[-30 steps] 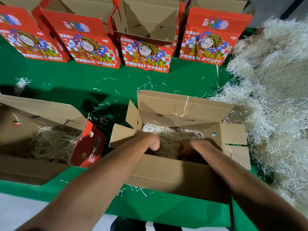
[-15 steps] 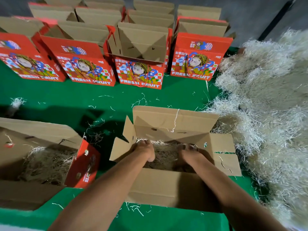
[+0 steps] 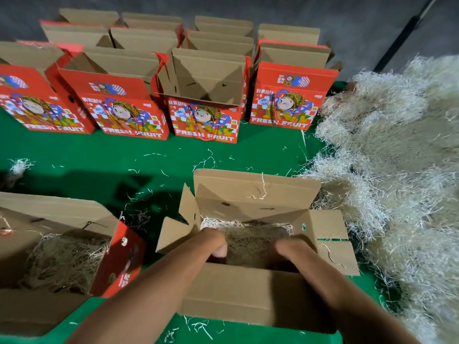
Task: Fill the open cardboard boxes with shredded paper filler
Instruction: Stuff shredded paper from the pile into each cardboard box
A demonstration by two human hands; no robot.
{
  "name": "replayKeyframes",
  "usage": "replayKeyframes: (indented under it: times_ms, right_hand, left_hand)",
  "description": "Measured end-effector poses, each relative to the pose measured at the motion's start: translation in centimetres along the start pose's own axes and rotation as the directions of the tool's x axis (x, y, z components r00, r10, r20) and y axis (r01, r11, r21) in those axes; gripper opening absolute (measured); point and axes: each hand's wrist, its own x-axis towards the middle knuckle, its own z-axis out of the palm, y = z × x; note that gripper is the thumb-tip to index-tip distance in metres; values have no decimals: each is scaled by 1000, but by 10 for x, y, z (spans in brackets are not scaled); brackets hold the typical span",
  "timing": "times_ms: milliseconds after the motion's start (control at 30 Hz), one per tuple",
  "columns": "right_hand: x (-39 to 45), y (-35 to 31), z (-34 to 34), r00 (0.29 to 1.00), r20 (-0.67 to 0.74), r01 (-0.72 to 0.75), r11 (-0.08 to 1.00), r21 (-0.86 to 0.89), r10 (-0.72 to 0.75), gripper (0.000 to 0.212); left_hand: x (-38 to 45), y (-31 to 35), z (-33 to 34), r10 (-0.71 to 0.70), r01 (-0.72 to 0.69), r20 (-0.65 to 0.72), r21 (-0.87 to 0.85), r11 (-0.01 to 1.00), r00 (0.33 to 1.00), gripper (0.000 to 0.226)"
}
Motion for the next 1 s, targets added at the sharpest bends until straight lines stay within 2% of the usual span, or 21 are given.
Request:
replayKeyframes:
  times_ms: [67, 133, 233, 300, 367, 433, 467, 533, 567, 633, 667, 767, 867, 933, 1000]
  right_hand:
    - [8, -4, 5, 990, 144, -1, 1000, -17, 3, 44]
    - [8, -10, 3, 968, 252, 22, 1000, -13, -18, 45]
    - [-1, -9, -2, 966, 259, 18, 1000, 18, -22, 30]
    - [-8, -6, -5, 986, 166, 16, 997, 70, -28, 24]
    - [-15, -7, -11, 994, -100, 44, 992, 118, -33, 24]
    - [-19, -6, -15, 942, -335, 64, 990, 124, -19, 25]
    - [-19, -5, -14, 917, -399, 64, 988, 144, -1, 27]
    - [-15, -4, -9, 922, -384, 60, 964, 258, 45, 33]
    - [-13, -3, -6, 946, -319, 47, 952, 303, 55, 40]
    - [-8, 0, -3, 980, -195, 17, 959, 282, 40, 50]
    - [-7, 0, -4, 984, -178, 22, 965, 261, 26, 49]
    - [-6, -4, -12, 968, -249, 44, 970, 240, 17, 37]
    - [-11, -15, -24, 895, -444, 73, 995, 69, -34, 32]
    - [-8, -20, -29, 881, -462, 171, 979, 110, -102, 29]
    - [2, -22, -33, 910, -385, 248, 946, 210, -153, 30]
  left_hand:
    - [10, 3, 8, -15, 18, 81, -43, 999, 997, 49]
    - [15, 4, 11, -26, 32, 96, -58, 998, 995, 49]
    - [10, 2, 7, -19, 22, 40, -70, 997, 999, 50]
    - [0, 0, 1, -28, 29, 10, -96, 995, 1000, 51]
    - [-9, -2, -4, -35, 24, -72, -146, 989, 997, 49]
    - [-13, -4, -8, -70, 26, -197, -218, 976, 978, 45]
    - [-14, -5, -8, -102, 36, -255, -250, 968, 961, 45]
    - [-11, -5, -5, -165, 74, -293, -298, 952, 942, 59]
    - [-6, -5, -3, -163, 75, -276, -302, 950, 947, 70]
    - [0, -4, -1, -130, 62, -207, -306, 950, 970, 83]
    - [1, -4, -2, -128, 64, -192, -308, 949, 973, 84]
    - [-2, -2, -5, -104, 38, -279, -231, 972, 955, 62]
    - [-10, 12, -14, -48, -34, -478, -161, 986, 877, 28]
    - [-12, 21, -21, 32, -174, -543, -212, 962, 839, 24]
    - [-4, 21, -24, 65, -231, -483, -294, 927, 873, 32]
